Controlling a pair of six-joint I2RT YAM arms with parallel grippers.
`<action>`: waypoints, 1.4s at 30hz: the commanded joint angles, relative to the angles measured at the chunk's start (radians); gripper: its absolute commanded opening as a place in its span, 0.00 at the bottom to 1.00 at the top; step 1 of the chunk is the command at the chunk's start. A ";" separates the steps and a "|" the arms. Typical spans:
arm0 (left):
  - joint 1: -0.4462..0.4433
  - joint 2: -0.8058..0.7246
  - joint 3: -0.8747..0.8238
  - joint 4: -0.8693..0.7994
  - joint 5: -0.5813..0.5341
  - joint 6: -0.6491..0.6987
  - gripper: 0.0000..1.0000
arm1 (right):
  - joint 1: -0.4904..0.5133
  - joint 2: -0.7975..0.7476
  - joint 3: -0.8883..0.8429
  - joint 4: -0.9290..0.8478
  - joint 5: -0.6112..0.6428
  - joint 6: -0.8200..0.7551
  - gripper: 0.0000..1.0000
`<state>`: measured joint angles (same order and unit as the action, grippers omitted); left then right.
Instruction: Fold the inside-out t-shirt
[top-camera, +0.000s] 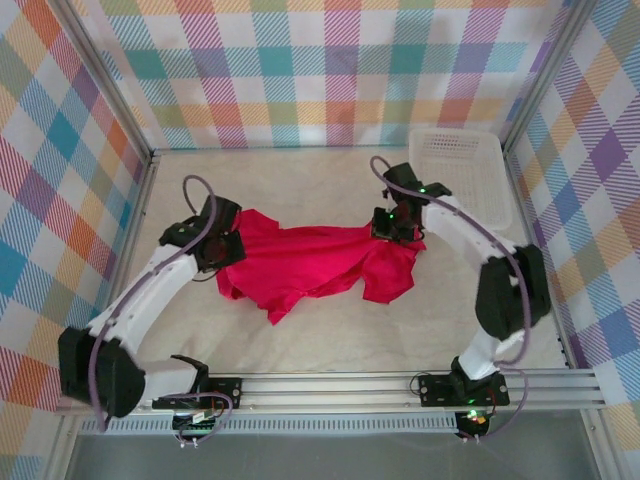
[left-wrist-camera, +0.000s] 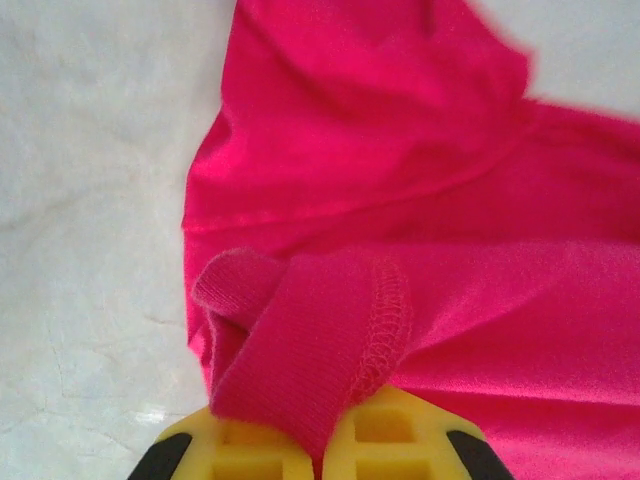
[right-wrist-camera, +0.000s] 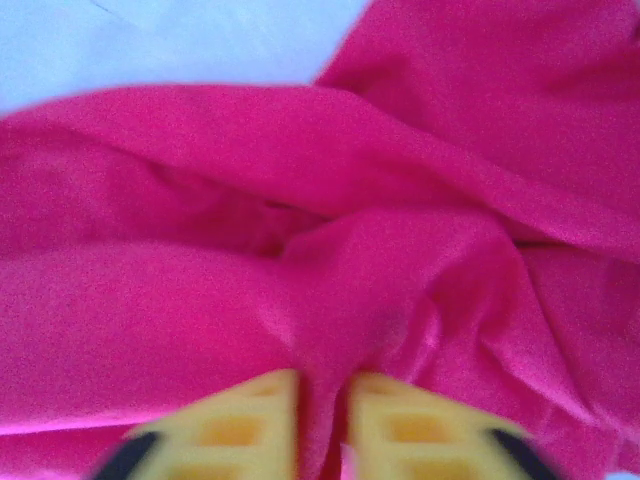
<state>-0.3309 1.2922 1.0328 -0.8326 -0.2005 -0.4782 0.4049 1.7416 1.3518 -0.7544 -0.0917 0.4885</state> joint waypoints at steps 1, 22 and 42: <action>0.012 0.019 -0.041 -0.005 -0.041 -0.021 0.30 | 0.007 0.029 -0.028 -0.010 -0.058 -0.005 0.48; 0.013 0.083 -0.311 0.430 0.190 -0.214 0.60 | 0.193 0.116 -0.225 0.158 0.111 0.060 0.29; 0.185 0.400 0.519 -0.094 -0.067 0.000 0.00 | 0.087 0.123 0.422 -0.287 0.008 -0.191 0.00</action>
<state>-0.1471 1.8328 1.5673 -0.7628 -0.2268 -0.5201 0.4698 2.0457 1.8484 -0.8997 -0.0303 0.3607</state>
